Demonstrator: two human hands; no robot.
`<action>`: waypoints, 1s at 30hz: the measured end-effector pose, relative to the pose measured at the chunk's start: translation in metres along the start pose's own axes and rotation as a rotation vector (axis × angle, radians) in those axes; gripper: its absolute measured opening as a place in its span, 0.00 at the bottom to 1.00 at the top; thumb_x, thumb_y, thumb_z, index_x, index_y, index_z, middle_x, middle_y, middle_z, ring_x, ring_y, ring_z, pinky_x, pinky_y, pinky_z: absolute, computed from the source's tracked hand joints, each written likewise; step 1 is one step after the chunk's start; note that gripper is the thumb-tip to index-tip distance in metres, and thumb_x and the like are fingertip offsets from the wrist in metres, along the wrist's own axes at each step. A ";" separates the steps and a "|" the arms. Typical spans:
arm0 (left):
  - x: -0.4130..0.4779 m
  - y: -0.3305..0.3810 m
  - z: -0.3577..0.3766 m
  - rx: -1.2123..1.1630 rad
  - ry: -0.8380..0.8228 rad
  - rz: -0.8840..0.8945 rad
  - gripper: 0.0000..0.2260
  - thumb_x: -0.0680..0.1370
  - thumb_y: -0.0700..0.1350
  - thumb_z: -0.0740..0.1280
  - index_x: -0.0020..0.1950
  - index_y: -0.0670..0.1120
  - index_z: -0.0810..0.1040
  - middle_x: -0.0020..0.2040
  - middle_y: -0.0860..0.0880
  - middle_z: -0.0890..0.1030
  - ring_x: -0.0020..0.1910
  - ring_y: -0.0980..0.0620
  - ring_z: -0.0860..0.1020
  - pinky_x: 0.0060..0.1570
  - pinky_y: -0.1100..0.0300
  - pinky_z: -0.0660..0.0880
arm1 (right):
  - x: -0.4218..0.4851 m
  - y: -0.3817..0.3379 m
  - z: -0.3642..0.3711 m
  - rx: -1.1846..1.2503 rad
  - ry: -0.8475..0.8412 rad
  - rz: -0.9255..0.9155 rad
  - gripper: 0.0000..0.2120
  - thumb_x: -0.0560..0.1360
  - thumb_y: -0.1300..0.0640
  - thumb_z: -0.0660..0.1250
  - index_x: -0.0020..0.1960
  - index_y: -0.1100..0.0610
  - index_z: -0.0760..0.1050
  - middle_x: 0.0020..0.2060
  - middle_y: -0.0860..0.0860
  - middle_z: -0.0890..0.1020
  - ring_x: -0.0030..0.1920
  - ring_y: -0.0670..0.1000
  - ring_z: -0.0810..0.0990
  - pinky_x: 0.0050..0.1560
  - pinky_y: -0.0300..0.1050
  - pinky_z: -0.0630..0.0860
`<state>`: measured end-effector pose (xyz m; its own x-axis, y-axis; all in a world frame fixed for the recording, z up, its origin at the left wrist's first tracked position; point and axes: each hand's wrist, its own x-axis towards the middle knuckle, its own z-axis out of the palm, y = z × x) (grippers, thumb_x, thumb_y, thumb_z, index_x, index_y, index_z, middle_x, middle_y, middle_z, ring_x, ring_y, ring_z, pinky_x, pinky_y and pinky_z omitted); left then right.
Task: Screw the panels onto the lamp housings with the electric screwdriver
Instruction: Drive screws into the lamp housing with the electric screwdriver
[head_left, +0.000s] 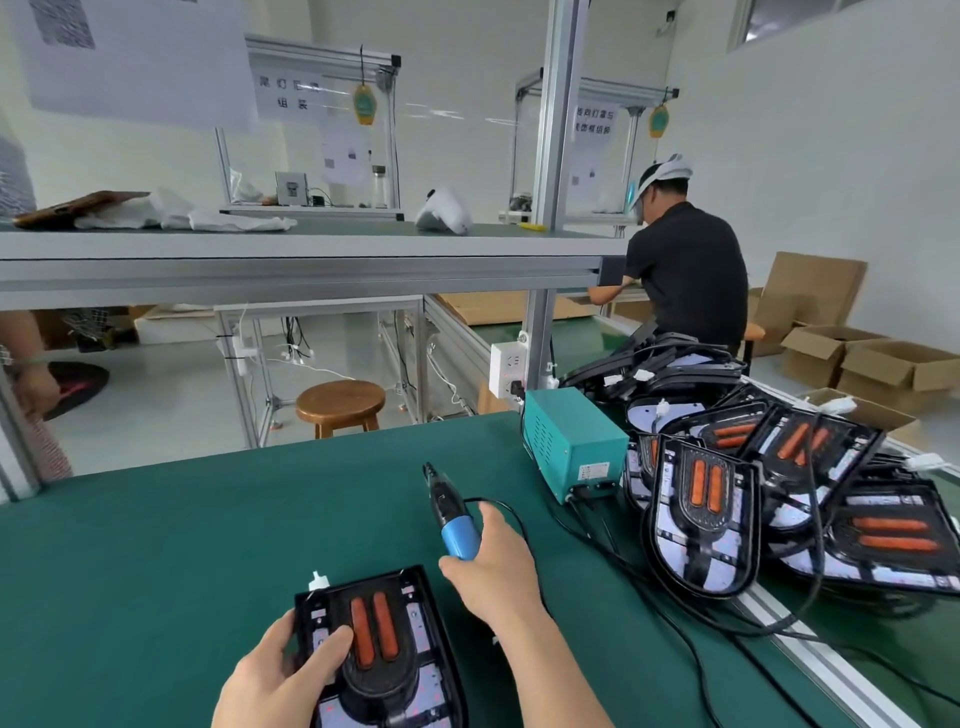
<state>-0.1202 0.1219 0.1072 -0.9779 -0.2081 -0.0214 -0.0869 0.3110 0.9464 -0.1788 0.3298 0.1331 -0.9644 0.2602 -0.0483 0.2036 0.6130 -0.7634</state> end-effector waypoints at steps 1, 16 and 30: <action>0.000 -0.001 0.000 0.000 0.000 0.002 0.07 0.75 0.48 0.75 0.51 0.55 0.82 0.35 0.61 0.84 0.43 0.54 0.83 0.42 0.61 0.73 | 0.000 0.000 0.002 -0.070 0.026 -0.018 0.38 0.74 0.53 0.70 0.79 0.49 0.57 0.61 0.48 0.76 0.57 0.52 0.78 0.55 0.45 0.75; 0.003 -0.003 0.002 -0.057 0.004 -0.015 0.08 0.73 0.49 0.77 0.47 0.60 0.81 0.35 0.60 0.85 0.41 0.54 0.84 0.42 0.62 0.75 | 0.009 0.013 -0.006 -0.097 0.074 -0.008 0.19 0.83 0.51 0.61 0.72 0.57 0.69 0.65 0.53 0.77 0.63 0.54 0.76 0.60 0.45 0.71; -0.002 0.008 -0.001 -0.053 0.003 0.008 0.13 0.60 0.60 0.68 0.44 0.64 0.77 0.32 0.67 0.81 0.40 0.60 0.82 0.37 0.70 0.70 | 0.008 0.018 -0.009 0.249 -0.136 -0.047 0.12 0.79 0.53 0.66 0.62 0.47 0.79 0.49 0.44 0.84 0.48 0.43 0.82 0.44 0.35 0.75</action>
<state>-0.1184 0.1237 0.1147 -0.9779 -0.2087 -0.0133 -0.0692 0.2629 0.9623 -0.1816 0.3498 0.1242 -0.9890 0.1228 -0.0821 0.1263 0.4155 -0.9008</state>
